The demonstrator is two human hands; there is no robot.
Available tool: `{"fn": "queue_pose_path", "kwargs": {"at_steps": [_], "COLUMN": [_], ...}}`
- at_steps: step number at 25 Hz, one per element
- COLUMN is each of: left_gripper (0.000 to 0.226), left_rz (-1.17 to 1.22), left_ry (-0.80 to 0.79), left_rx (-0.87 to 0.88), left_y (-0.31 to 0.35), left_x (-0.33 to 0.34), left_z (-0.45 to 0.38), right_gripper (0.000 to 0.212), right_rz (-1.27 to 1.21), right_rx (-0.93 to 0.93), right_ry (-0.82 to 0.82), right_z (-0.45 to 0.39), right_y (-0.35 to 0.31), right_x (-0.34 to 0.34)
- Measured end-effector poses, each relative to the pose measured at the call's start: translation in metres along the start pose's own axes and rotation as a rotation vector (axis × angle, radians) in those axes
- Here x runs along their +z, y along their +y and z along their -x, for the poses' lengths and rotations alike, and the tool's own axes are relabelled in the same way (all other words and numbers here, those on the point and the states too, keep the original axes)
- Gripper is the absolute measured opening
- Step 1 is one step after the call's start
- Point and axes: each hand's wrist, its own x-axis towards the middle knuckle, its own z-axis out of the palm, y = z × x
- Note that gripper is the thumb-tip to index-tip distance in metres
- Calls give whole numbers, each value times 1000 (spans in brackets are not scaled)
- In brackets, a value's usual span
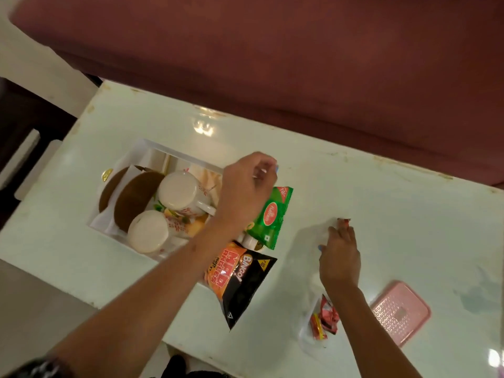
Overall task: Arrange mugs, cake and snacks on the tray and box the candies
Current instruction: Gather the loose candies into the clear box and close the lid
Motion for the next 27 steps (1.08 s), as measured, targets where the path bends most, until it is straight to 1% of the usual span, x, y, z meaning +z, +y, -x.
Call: {"fn": "queue_pose_path", "kwargs": {"at_steps": [2, 4, 6, 8, 10, 13, 15, 17, 19, 21, 22, 24, 27], "left_gripper": [26, 40, 45, 39, 35, 28, 25, 23, 21, 18, 16, 13, 13], "left_rz": [-223, -486, -652, -703, -730, -746, -652, -505, -323, -106, -15, 129, 227], "left_ry": [-100, -265, -391, -429, -428, -415, -348, -223, -114, -47, -44, -96, -204], "left_rx": [-47, -114, -142, -119, -100, -122, -120, -59, 17, 50, 35, -36, -169], "left_y": [-24, -52, -71, -80, -83, -82, -71, -50, -21, 6, 18, 37, 40], "left_x": [11, 21, 27, 31, 35, 38, 35, 31, 25, 19, 19, 27, 56], "left_z": [-40, -65, -77, -84, -90, -94, -90, -79, -54, -13, 13, 73, 151], "right_gripper": [42, 44, 44, 43, 44, 46, 48, 48, 47, 43, 41, 40, 43], "right_rz": [-18, -42, -53, -67, -67, -94, -107, -94, -68, -33, -6, 69, 135], "right_rx": [12, 36, 42, 39, 32, 16, 16, 16, 19, 26, 23, -6, -59], "right_ry": [-21, -31, -27, -23, -30, -46, -47, -46, -51, -63, -68, -81, -83], "right_z": [-2, -5, -6, -6, -5, -6, -6, -5, -4, -7, -8, -13, -15], "right_y": [2, 2, 2, 3, 4, 6, 7, 6, 4, 1, 0, 0, 7], "right_x": [-1, -4, -3, -2, -2, -4, -6, -8, -9, -13, -17, -23, -27]}}
